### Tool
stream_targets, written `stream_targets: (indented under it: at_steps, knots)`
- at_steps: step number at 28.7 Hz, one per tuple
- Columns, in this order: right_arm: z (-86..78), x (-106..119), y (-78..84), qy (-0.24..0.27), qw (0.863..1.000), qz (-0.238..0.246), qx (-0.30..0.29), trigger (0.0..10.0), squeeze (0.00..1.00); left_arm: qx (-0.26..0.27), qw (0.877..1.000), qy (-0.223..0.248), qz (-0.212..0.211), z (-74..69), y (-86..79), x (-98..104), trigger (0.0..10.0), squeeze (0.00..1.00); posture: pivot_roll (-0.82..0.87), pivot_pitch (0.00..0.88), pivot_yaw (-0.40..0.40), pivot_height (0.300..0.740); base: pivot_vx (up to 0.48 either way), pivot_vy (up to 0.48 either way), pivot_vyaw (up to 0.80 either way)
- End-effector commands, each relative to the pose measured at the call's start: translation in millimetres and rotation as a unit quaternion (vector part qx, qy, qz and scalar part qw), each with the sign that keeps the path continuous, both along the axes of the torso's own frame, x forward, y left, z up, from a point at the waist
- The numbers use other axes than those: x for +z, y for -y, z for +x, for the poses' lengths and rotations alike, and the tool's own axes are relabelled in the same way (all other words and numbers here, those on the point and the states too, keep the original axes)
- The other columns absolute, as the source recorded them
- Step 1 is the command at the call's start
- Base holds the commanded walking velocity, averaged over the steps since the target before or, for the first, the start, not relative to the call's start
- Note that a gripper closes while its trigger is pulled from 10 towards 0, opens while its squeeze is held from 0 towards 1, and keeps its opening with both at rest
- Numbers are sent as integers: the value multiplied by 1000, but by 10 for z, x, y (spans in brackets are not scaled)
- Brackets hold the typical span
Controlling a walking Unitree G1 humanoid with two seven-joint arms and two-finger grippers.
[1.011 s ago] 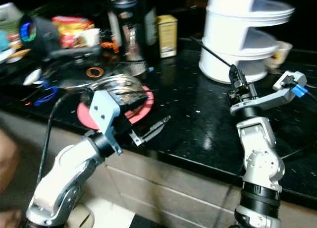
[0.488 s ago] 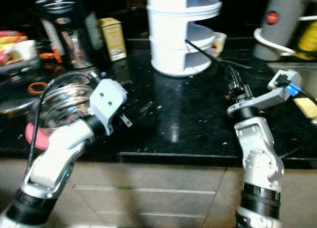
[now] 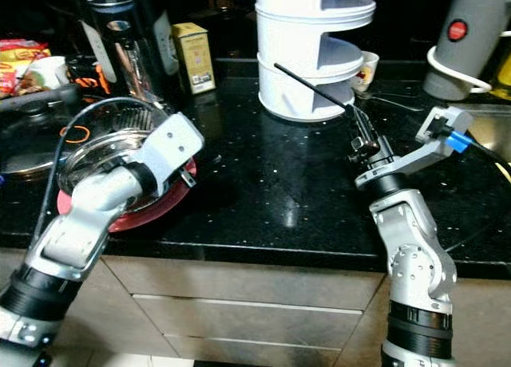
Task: Kitchen organization
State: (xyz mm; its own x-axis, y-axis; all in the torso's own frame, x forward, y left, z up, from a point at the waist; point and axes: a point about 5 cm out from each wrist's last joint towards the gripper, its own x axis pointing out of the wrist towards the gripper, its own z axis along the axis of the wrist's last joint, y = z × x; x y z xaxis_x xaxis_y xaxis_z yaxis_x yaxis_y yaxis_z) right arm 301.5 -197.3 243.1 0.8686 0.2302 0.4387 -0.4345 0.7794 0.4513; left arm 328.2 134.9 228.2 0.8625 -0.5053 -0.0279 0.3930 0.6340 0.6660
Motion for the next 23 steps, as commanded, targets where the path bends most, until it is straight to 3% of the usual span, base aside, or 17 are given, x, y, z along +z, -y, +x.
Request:
stream_targets:
  at_steps: [1, 8, 14, 23]
  knots:
    - [-25, 11, -21, 2, 1000, -5, 5, 10000, 0, 6, 999, -36, 15, 15, -45, -144, 10000, 0, -82, 0, 18, 740, 0, 0, 0]
    - [-25, 8, -47, 0, 1000, -10, 9, 10000, 0, 3, 999, -38, 11, 66, -45, -108, 10000, 0, -83, 0, 16, 740, 0, 0, 0]
    - [-23, 8, -63, 0, 1000, -11, 11, 10000, 0, -20, 999, -19, -21, 38, 67, 99, 10000, 0, -83, 0, 17, 740, 0, 0, 0]
    - [-31, -14, -78, -3, 1000, -8, 12, 10000, 0, -18, 998, -14, -55, -22, 59, 269, 10000, 0, -76, 0, 17, 740, 0, 0, 0]
